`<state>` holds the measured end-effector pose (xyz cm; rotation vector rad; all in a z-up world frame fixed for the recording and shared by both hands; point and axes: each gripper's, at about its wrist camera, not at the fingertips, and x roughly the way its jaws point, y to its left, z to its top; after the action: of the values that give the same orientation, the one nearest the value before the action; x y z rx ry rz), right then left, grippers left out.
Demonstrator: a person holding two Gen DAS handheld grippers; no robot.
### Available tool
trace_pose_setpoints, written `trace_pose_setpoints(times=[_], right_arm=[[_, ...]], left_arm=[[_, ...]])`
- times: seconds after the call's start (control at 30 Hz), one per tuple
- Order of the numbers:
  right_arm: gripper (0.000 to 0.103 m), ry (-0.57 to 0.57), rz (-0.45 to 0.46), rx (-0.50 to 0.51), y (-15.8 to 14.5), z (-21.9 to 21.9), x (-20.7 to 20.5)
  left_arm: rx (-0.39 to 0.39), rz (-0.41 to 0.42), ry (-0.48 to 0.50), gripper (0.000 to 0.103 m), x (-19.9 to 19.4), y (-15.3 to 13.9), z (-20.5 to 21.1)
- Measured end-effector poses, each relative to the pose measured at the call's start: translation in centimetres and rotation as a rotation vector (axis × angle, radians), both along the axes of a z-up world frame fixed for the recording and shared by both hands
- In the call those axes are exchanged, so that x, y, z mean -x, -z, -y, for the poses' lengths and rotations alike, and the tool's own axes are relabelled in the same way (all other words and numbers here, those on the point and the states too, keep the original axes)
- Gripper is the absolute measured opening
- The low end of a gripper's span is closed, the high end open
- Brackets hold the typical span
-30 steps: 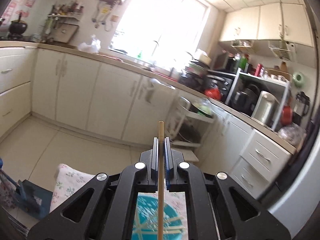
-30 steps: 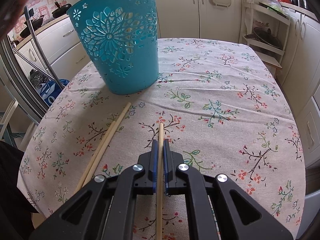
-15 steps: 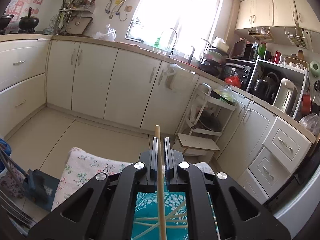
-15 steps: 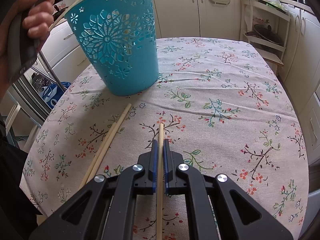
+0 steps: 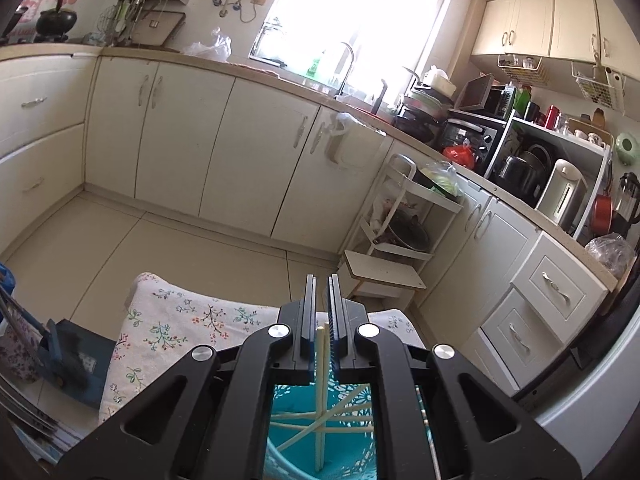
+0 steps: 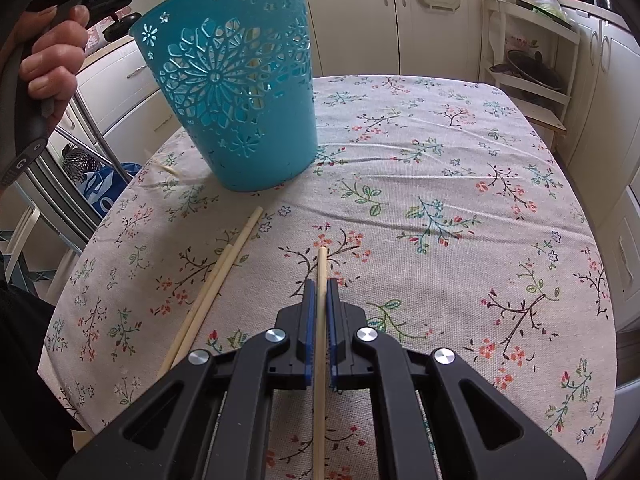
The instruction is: Organize utensils
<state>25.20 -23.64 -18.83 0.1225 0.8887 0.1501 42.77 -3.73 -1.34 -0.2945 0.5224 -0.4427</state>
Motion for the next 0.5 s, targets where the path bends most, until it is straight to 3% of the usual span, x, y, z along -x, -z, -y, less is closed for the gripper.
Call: trace_pose_setpoints(times=[0.1,0.17,0.2,0.3,0.4,0.5], right_arm=[[0.006,0.001,-0.002,-0.012,0.0,0.2,0.0],[0.006,0.000,-0.003,-0.019,0.0,0.3,-0.1],[0.006,0.000,-0.003,-0.021,0.0,0.3,-0.1],[0.006,0.001,-0.004,-0.026,0.0,0.3,-0.1],[0.006,0.001,-0.004,-0.023,0.0,0.3,-0.1],[0.006,0.001,-0.003,-0.021,0.0,0.3,0.0]], left_arm=[[0.052,-0.077,-0.006,0.011,-0.4,0.0,-2.8],[0.040,-0.176,-0.058,0.038,-0.3,1.1,-5.4],[0.014,-0.220,-0.096,0.044,-0.2,2.0,-6.4],[-0.154,-0.389,-0.199,0.047,0.0,6.0,-8.2],[-0.311,-0.546,-0.208,0.047,-0.7,10.2,-7.6],[-0.477,-0.570,-0.222,0.048,-1.5,12.1,-5.7]])
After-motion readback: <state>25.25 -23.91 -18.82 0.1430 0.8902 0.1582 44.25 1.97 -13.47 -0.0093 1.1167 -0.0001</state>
